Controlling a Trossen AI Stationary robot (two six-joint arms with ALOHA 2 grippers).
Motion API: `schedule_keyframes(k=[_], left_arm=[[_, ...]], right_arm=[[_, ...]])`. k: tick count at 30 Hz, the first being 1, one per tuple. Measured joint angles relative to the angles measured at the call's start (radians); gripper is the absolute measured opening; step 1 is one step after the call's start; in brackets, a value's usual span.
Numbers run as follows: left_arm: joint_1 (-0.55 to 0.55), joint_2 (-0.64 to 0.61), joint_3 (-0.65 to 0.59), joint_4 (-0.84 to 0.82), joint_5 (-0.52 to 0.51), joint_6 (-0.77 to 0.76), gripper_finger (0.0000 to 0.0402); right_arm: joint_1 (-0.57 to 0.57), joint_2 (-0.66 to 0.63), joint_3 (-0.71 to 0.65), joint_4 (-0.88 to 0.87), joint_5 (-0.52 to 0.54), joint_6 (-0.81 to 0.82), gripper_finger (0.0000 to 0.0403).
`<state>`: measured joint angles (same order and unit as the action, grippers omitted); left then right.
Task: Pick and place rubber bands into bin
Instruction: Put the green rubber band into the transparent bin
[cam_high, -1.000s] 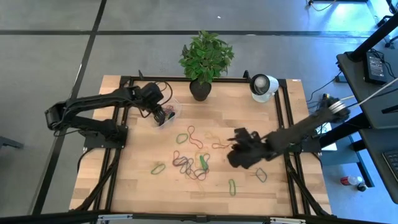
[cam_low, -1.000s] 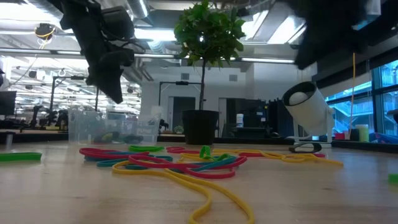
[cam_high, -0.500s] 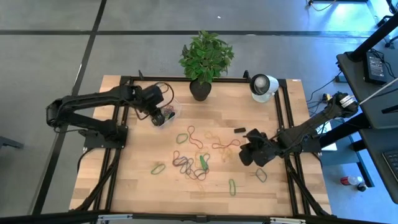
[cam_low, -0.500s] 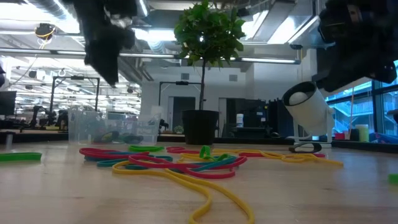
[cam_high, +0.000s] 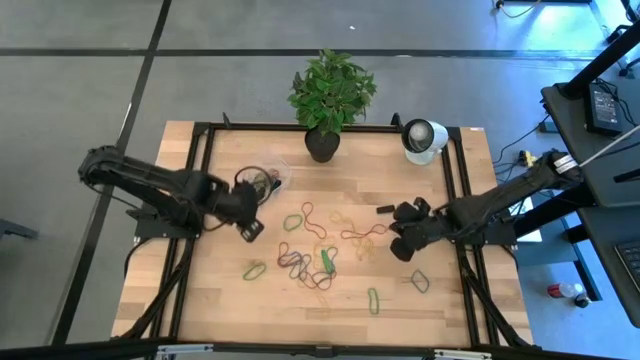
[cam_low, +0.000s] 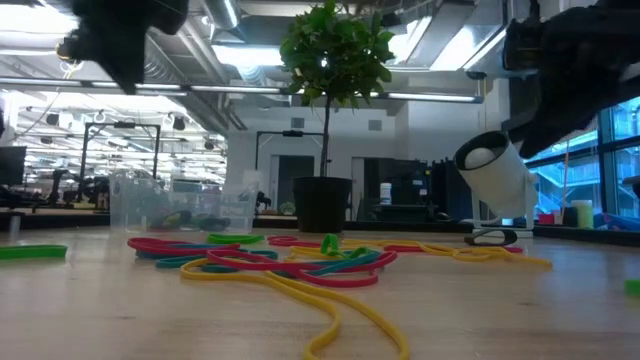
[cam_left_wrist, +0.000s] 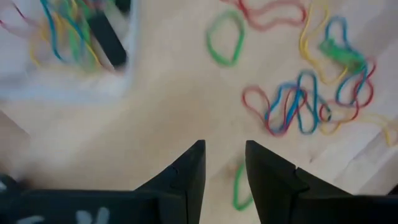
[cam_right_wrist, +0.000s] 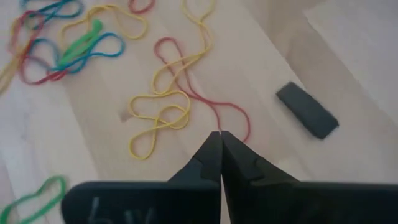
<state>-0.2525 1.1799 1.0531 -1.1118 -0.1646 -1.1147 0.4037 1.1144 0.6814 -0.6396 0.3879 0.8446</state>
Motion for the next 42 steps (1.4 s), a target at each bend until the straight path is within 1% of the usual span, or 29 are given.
schedule_keyframes(k=[2,6,8,11,13,16,21,23,27,31,34,35,39,42], left_arm=[[-0.06,0.037,0.0,0.001,-0.001,-0.078,0.0108],[-0.163,0.139,0.0,0.026,0.01,-0.203,0.0108],[-0.207,0.192,0.0,0.056,0.028,-0.252,0.0107],[-0.259,0.269,0.0,0.116,0.06,-0.296,0.0106],[-0.283,0.317,0.0,0.155,0.084,-0.306,0.0107],[-0.312,0.389,0.0,0.172,0.098,-0.351,0.0106],[-0.333,0.492,0.0,0.172,0.108,-0.401,0.0094],[-0.336,0.528,0.0,0.179,0.122,-0.402,0.0087],[-0.336,0.589,-0.001,0.235,0.188,-0.401,0.0073],[-0.336,0.638,0.003,0.287,0.224,-0.394,0.0054],[-0.333,0.667,0.006,0.283,0.263,-0.409,0.0015],[-0.333,0.667,0.005,0.284,0.264,-0.41,0.0009],[-0.328,0.638,0.022,0.265,0.249,-0.41,0.0001],[-0.322,0.579,0.062,0.189,0.204,-0.41,0.0001]], right_arm=[[-0.041,-0.049,-0.034,0.028,-0.043,-0.082,0.0003],[-0.126,-0.162,-0.138,0.157,-0.154,-0.201,0.0002],[-0.154,-0.215,-0.193,0.216,-0.205,-0.223,0.0002],[-0.184,-0.279,-0.251,0.27,-0.252,-0.227,0.0002],[-0.196,-0.308,-0.273,0.276,-0.27,-0.226,0.0002],[-0.201,-0.337,-0.288,0.274,-0.286,-0.226,0.0002],[-0.201,-0.352,-0.288,0.276,-0.291,-0.226,0.0008],[-0.201,-0.352,-0.288,0.275,-0.31,-0.226,0.0007],[-0.201,-0.352,-0.288,0.271,-0.315,-0.226,0.0004],[-0.201,-0.352,-0.288,0.271,-0.315,-0.225,0.0006],[-0.201,-0.352,-0.288,0.273,-0.314,-0.22,0.0011],[-0.201,-0.352,-0.288,0.276,-0.314,-0.22,0.0012],[-0.2,-0.351,-0.288,0.277,-0.314,-0.219,0.0008],[-0.2,-0.351,-0.288,0.277,-0.313,-0.219,0.0004]])
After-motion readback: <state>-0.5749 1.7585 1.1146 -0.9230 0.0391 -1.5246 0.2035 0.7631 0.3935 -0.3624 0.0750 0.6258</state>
